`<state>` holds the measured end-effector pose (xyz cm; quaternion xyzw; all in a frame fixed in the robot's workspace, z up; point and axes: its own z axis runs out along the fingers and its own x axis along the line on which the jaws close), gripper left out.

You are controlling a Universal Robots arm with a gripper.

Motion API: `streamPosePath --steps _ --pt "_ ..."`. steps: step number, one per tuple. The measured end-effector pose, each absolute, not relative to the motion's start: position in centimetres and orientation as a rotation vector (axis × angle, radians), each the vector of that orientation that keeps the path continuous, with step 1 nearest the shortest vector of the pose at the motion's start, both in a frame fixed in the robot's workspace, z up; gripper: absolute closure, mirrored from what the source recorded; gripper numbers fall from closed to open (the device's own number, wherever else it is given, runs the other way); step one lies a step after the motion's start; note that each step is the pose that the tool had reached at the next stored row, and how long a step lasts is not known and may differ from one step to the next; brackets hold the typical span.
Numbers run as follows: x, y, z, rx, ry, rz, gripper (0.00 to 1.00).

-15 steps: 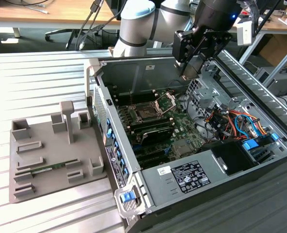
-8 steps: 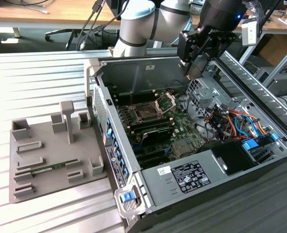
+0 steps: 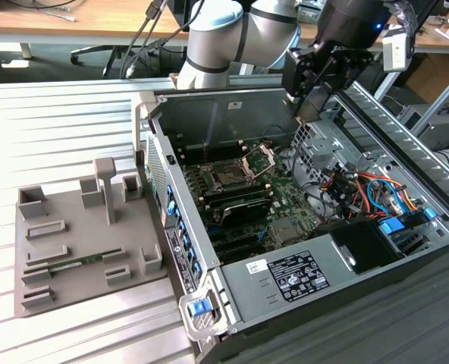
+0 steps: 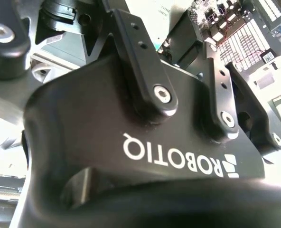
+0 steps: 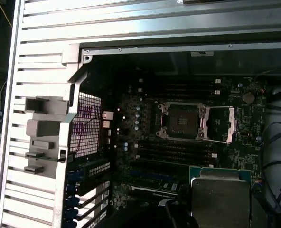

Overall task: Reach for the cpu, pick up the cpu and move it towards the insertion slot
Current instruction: 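Pick up the cpu and move it towards the insertion slot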

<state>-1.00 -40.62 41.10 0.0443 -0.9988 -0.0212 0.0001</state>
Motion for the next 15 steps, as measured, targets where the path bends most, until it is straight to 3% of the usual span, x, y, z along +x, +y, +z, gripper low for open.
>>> streamPosePath --steps 15 --pt "0.3 -40.6 41.1 0.139 -3.138 -0.067 0.45"
